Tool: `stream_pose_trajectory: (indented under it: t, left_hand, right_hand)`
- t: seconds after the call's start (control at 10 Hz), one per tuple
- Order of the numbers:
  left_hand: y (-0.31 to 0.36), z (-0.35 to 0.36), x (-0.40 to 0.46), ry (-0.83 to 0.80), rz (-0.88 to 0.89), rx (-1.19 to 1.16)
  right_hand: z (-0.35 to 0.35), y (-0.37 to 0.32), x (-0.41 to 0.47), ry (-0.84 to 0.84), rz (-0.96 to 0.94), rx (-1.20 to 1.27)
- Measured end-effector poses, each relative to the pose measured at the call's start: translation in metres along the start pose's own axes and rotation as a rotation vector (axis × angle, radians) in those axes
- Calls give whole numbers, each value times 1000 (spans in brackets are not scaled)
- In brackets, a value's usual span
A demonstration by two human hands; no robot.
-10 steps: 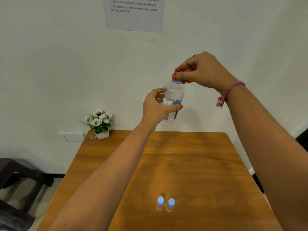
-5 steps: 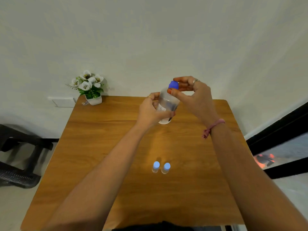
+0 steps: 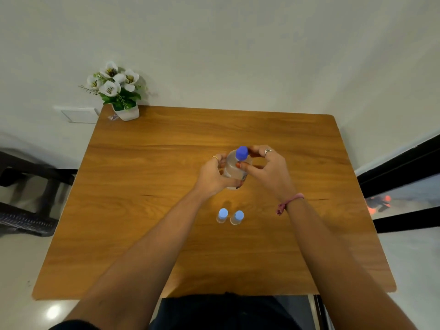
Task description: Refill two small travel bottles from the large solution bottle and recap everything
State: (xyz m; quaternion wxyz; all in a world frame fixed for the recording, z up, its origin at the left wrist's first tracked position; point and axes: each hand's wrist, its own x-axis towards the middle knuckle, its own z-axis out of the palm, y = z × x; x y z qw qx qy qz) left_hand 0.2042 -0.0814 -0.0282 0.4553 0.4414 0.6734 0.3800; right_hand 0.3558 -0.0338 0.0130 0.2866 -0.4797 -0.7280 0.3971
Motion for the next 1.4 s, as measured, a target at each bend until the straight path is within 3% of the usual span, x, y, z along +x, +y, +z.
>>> stream_pose_trajectory:
  t: [1.0,1.2,1.3,1.4]
  left_hand:
    - [-36,13,-15,-133,-85,57]
    - [-37,0,-13,-252,-96,165]
    - [-30,-11,-15,-334,-103,319]
    - [-24,-20,-12,-265,-103,470]
  right_hand:
    - [18,30,-32,-86,50,14]
    - [15,32,-33,-119,45,-8]
    - [6,26,-32,-224,23,-57]
    - [-6,23,-25,-292,-30,-208]
